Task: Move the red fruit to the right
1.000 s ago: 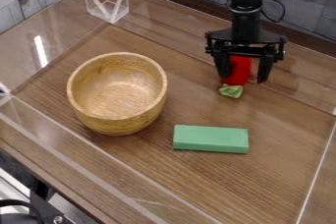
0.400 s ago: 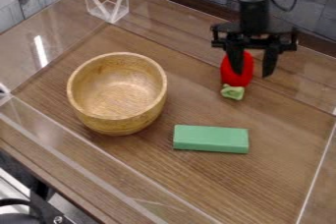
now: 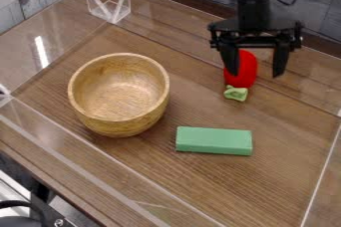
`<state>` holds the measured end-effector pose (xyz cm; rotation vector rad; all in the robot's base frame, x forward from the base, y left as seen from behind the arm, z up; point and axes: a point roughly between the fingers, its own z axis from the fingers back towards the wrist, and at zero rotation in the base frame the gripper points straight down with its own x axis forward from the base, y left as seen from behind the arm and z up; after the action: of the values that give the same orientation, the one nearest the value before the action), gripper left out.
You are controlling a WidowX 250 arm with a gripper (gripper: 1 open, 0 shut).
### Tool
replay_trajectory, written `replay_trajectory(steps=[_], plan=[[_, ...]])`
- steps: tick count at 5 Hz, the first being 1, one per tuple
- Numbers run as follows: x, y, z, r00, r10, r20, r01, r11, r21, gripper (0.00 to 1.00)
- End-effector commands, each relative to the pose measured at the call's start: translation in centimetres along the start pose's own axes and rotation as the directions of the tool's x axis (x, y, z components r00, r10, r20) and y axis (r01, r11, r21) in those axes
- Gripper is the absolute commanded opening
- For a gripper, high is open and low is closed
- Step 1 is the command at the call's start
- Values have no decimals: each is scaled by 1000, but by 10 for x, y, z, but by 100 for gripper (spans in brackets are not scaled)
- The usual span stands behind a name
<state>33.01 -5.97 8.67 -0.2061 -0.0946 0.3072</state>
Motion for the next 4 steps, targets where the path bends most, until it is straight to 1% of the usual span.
replay_trajectory(steps=[1,2,3,4], plan=[[-6,-15,18,995,-44,84,48,998,-45,100],[-8,1,23,994,6,111,0,999,-51,100],[-10,20,30,989,59,134,-50,996,-67,100],[-9,21,14,990,45,137,-37,997,-62,0]])
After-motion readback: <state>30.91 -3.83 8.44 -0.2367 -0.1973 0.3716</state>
